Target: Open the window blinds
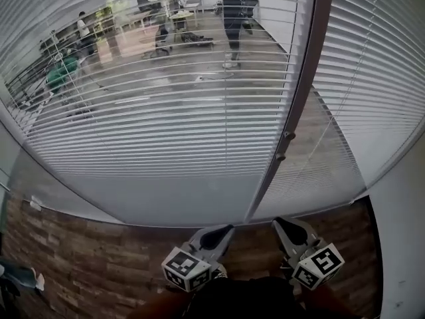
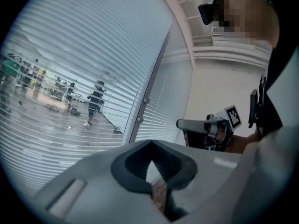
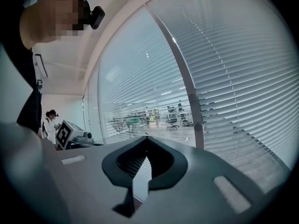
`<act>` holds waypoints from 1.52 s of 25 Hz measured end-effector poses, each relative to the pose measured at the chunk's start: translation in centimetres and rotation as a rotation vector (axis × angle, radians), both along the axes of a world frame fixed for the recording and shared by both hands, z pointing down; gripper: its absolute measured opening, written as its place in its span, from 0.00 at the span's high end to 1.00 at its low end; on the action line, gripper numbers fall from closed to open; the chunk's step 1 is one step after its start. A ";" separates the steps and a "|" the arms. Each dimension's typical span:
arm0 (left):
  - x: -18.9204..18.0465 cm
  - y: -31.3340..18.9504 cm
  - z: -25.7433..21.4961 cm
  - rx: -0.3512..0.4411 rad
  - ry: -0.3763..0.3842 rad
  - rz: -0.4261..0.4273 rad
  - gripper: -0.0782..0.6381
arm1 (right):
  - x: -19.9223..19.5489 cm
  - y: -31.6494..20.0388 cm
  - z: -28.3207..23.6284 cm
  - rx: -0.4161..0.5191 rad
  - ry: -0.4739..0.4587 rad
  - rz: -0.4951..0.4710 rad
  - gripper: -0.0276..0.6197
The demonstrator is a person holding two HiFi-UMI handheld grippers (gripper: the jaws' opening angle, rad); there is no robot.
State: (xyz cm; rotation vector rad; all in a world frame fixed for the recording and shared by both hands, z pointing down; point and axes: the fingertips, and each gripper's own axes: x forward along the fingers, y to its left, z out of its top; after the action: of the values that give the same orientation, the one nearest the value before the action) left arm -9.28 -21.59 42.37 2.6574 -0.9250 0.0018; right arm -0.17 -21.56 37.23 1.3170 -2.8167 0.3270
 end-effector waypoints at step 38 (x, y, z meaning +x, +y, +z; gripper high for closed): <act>11.1 19.6 0.7 0.086 -0.093 -0.214 0.89 | 12.1 19.6 4.6 0.046 0.004 -0.142 0.92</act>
State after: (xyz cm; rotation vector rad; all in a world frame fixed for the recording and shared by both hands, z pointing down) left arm 1.84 -2.00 43.10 2.6404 -1.2623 0.0364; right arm 11.90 -1.91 41.85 1.1157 -2.9103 0.2571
